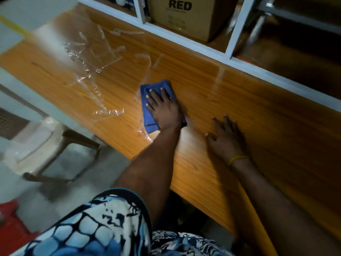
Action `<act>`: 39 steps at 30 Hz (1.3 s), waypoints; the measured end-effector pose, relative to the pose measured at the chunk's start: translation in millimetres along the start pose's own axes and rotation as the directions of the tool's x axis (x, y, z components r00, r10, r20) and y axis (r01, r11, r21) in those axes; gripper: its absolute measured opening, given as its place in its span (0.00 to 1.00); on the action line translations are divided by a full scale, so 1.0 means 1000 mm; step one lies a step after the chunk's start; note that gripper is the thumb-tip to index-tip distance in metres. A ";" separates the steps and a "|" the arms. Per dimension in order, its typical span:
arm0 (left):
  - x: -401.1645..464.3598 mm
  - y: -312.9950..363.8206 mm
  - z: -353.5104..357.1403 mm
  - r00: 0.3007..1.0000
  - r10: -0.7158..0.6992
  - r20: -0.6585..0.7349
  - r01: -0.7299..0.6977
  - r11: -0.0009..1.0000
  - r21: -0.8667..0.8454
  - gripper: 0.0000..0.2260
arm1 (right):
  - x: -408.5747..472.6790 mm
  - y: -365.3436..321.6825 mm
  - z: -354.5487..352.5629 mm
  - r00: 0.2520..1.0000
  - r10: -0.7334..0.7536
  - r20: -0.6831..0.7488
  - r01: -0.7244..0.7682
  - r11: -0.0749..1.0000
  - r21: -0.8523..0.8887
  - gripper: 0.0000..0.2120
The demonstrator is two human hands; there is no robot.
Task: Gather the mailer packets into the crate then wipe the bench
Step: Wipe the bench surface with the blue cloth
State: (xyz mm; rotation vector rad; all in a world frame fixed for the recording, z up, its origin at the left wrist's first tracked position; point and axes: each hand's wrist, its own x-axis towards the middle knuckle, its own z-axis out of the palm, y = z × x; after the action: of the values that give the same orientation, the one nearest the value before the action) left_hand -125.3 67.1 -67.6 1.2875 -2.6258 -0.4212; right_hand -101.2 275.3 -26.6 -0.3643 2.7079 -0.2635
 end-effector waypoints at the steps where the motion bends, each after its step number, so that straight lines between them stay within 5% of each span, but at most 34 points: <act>1: -0.007 -0.008 -0.003 1.000 -0.010 0.012 0.010 1.000 0.007 0.23 | -0.008 -0.006 0.003 1.000 -0.020 0.016 0.020 1.000 -0.005 0.30; 19: -0.051 -0.146 -0.059 0.949 -0.315 -0.016 0.314 0.948 -0.055 0.23 | -0.065 -0.080 0.040 0.992 -0.125 0.019 0.126 0.985 -0.114 0.31; 26: -0.080 -0.161 -0.065 0.966 -0.258 0.002 0.256 0.960 -0.113 0.24 | -0.067 -0.099 0.043 0.998 -0.056 0.011 0.057 0.991 -0.123 0.31; 31: -0.104 -0.168 -0.060 0.989 0.140 0.044 -0.142 0.989 0.039 0.24 | -0.068 -0.104 0.051 1.000 -0.013 -0.022 0.011 0.994 -0.107 0.29; 39: -0.066 -0.160 -0.070 0.739 0.601 0.304 -0.632 0.775 0.006 0.27 | -0.079 -0.122 0.065 0.988 0.038 -0.148 -0.036 0.999 0.017 0.25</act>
State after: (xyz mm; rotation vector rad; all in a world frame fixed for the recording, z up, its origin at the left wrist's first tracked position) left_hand 53.5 14.4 -57.7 0.3035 -3.1403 -0.3666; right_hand 21.3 174.4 -28.6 -0.3006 2.8541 -0.3100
